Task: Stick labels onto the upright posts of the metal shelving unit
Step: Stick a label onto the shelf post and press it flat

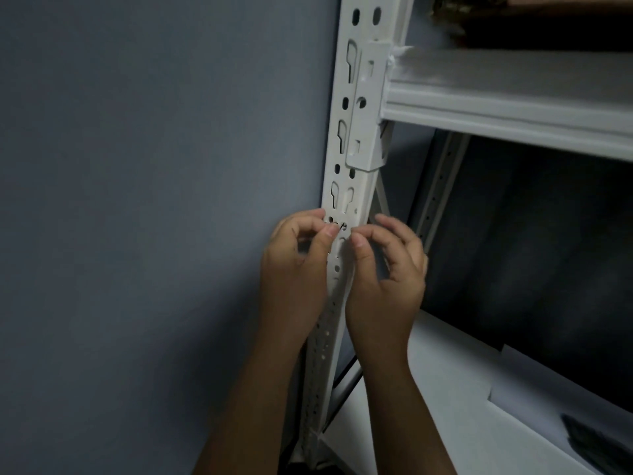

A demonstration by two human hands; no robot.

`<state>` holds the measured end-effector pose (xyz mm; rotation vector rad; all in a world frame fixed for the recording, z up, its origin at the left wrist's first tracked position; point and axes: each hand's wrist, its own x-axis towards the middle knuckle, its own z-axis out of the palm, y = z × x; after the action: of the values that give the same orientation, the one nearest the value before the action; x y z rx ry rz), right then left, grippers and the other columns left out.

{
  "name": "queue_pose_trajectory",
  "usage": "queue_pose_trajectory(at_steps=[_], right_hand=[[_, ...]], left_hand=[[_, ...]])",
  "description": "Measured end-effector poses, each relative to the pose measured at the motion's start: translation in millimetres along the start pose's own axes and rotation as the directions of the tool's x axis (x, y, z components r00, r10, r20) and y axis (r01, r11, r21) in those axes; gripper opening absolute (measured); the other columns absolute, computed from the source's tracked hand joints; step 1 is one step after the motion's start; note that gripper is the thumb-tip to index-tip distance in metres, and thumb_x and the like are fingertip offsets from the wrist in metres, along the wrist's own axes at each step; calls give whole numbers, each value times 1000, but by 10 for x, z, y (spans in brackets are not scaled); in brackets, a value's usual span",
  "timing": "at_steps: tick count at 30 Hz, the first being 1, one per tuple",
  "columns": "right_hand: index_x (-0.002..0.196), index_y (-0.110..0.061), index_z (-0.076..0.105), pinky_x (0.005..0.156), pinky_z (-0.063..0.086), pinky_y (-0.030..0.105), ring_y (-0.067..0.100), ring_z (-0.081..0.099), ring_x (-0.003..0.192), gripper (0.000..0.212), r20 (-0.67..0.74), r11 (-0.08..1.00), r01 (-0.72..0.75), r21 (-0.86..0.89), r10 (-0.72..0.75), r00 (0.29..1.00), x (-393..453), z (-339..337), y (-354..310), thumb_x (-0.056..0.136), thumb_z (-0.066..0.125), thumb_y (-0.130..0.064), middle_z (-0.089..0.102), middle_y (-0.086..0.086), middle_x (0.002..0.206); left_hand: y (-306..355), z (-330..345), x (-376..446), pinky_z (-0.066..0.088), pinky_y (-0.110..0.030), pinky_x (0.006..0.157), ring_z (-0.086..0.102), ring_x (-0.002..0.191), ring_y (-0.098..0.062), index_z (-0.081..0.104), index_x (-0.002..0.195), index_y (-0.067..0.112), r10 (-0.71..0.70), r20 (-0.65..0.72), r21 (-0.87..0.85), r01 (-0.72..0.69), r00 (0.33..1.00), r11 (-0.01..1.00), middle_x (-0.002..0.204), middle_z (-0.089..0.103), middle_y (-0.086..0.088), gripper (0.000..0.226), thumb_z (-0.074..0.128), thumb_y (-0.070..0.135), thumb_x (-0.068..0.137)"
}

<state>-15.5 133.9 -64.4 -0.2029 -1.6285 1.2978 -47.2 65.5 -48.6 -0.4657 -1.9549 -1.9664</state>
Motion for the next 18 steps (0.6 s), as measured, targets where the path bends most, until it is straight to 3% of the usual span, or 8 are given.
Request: queue_pose_trajectory(at_steps=[3,7,11,14,16,18], right_hand=[[87,-30,66,81,50,18,7,61,92,23,7,993,-16,113,16,1000,18,-50,-47,90,63,-8,65,-5,95],[87,-18,69,66,50,11,-1,66,72,18,117,951,-156,267,128,985,17,-78,-154,89,61,-2,70,-14,75],[87,-17,70,67,52,12,0,67,73,17,113,938,-215,271,190,975,0,-78,-159,88,63,-2,72,-13,75],[88,-15,70,64,52,11,0,68,72,15,108,912,-281,298,260,960,-6,-82,-134,87,63,-1,72,-15,73],[88,-15,71,65,52,12,1,69,74,14,94,907,-291,303,276,957,1,-78,-123,86,65,-2,73,-13,74],[86,-16,71,66,52,11,1,69,74,15,76,901,-299,314,290,954,16,-69,-110,85,67,-2,73,-12,74]], left_hand=[[50,-58,-16,46,-15,61,60,76,0,65,90,24,-123,103,-144,138,987,980,100,68,7,11,56,18,92],[91,-138,-35,44,-16,54,59,69,-3,67,105,19,-184,182,-205,220,966,954,76,69,9,18,53,22,94],[25,-112,-48,48,-21,52,60,63,-7,65,84,22,-137,30,-75,139,990,987,70,67,6,15,55,17,93],[-57,-50,-60,57,-29,66,65,74,-6,66,86,24,-47,-72,42,50,996,998,82,68,7,18,53,15,95],[-90,-5,-71,52,-14,73,61,80,-3,68,102,16,41,-111,181,-20,993,983,97,64,6,18,51,16,96],[-113,50,-64,40,2,70,54,79,0,66,112,10,99,-134,258,-61,986,964,105,61,3,22,51,14,96]])
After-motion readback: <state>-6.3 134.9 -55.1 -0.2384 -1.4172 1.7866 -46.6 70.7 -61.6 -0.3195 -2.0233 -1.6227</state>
